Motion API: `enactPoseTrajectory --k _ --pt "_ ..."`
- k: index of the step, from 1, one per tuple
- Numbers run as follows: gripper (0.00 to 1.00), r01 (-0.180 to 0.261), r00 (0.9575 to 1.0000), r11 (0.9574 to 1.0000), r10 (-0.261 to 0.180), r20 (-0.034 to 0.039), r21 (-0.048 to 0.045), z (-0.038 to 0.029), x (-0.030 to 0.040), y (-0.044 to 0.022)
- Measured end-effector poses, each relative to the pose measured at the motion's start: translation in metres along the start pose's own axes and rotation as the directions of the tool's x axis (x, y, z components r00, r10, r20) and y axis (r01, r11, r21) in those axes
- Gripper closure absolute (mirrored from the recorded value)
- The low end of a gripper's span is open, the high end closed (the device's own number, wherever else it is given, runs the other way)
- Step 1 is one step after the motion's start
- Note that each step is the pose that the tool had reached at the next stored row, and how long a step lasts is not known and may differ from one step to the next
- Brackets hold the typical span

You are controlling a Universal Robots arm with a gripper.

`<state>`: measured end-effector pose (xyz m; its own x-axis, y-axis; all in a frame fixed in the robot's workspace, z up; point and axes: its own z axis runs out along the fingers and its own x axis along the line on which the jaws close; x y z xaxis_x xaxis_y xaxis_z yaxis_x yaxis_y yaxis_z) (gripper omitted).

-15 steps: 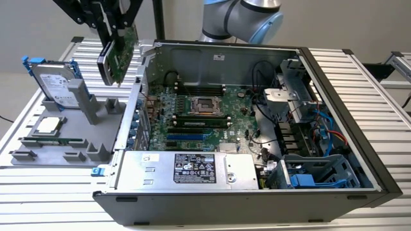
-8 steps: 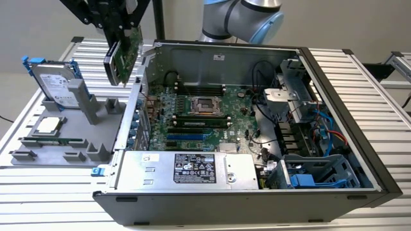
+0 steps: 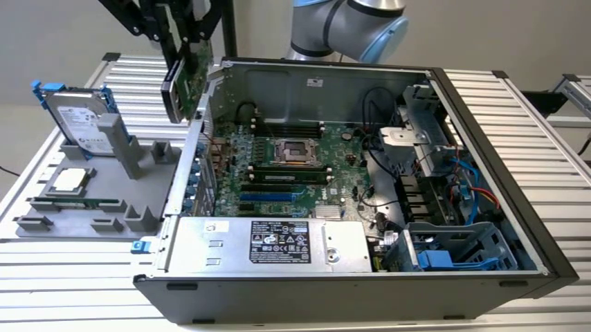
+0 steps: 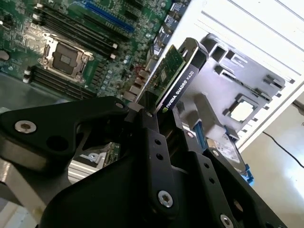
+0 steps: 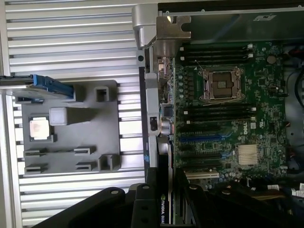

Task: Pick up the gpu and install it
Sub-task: 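Pick up the gpu and move the gpu toward the slot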

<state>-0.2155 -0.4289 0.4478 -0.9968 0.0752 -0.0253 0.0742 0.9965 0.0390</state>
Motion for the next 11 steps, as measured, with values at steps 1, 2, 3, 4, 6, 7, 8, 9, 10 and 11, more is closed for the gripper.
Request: enactPoseTrajectory --k 1,2,3,4,6,7,8,9,10,11 --pt "1.00 0.000 1.0000 1.0000 0.000 -0.0001 0.0001 0.0000 -0.0016 0.0001" --pt "1.00 0.000 1.0000 1.0000 0.000 0.0000 0.0001 0.0001 -0.0032 0.0002" --pt "1.00 0.000 1.0000 1.0000 0.000 -0.0001 0.0001 0.0001 -0.0047 0.0004" --pt "1.00 0.000 1.0000 1.0000 0.000 -0.0001 0.0000 0.0002 -0.0063 0.0005" --pt "1.00 0.000 1.0000 1.0000 0.000 0.0000 0.0000 0.0003 -0.0096 0.0007" --pt "1.00 0.000 1.0000 1.0000 0.000 0.0000 -0.0001 0.0004 -0.0113 0.0008" --pt "1.00 0.000 1.0000 1.0000 0.000 -0.0001 0.0000 0.0004 -0.0130 0.0010" --pt "1.00 0.000 1.0000 1.0000 0.000 -0.0001 0.0001 0.0004 -0.0147 0.0011" --pt "1.00 0.000 1.0000 1.0000 0.000 -0.0001 0.0000 0.0005 -0.0164 0.0012" --pt "1.00 0.000 1.0000 1.0000 0.000 -0.0001 0.0000 0.0005 -0.0183 0.0014"
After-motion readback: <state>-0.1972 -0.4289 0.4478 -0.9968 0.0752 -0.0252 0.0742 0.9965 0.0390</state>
